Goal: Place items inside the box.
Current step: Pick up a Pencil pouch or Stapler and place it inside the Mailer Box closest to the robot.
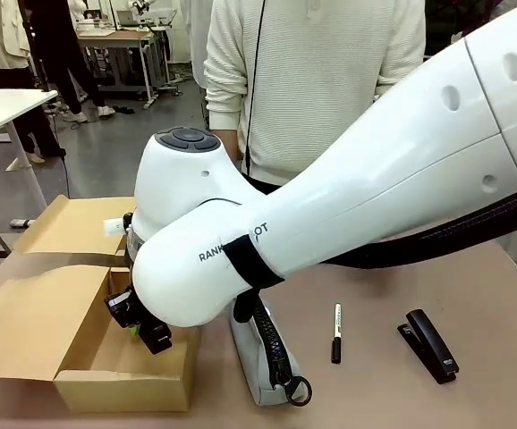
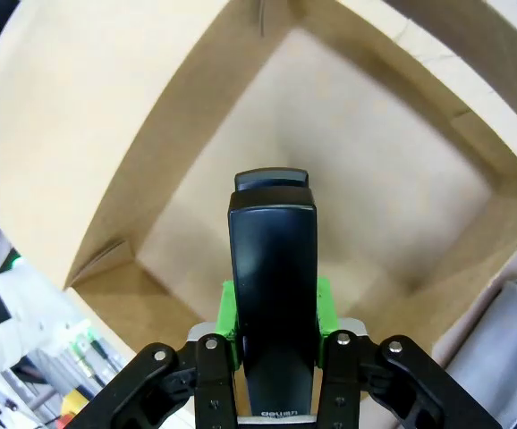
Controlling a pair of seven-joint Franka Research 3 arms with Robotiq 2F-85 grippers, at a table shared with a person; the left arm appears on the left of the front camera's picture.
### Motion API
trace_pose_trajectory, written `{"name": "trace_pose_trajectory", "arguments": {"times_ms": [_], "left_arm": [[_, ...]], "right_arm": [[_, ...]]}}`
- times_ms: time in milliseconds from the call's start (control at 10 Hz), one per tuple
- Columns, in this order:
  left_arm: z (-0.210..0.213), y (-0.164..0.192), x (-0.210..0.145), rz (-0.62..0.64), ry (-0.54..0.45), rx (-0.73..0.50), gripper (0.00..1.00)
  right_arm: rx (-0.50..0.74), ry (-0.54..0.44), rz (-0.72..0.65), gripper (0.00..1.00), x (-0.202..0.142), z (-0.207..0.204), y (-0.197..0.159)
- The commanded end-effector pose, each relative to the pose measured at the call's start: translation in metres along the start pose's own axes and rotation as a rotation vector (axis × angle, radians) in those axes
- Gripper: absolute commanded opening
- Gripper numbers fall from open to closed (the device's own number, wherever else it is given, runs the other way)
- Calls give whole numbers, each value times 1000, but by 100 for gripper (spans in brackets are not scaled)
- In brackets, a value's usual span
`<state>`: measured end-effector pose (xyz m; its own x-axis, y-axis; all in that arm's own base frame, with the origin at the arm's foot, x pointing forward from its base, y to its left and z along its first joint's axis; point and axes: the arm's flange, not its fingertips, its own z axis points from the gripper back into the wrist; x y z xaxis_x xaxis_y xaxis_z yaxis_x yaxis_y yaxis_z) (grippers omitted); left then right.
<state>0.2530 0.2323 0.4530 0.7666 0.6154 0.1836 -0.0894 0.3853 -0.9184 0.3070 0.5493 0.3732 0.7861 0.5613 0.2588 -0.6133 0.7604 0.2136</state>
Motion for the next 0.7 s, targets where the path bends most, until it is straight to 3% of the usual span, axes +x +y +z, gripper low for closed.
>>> {"name": "trace_pose_trajectory", "arguments": {"times_ms": [0, 200, 600], "left_arm": [[0, 0, 0, -16, -8, -23, 100], [0, 0, 0, -16, -8, -23, 100], [0, 0, 0, -16, -8, -23, 100]], "right_arm": [[-41, -22, -31, 58, 3, 3, 5], [-45, -24, -35, 99, 1, 3, 4], [-64, -43, -42, 100, -2, 5, 0]]}}
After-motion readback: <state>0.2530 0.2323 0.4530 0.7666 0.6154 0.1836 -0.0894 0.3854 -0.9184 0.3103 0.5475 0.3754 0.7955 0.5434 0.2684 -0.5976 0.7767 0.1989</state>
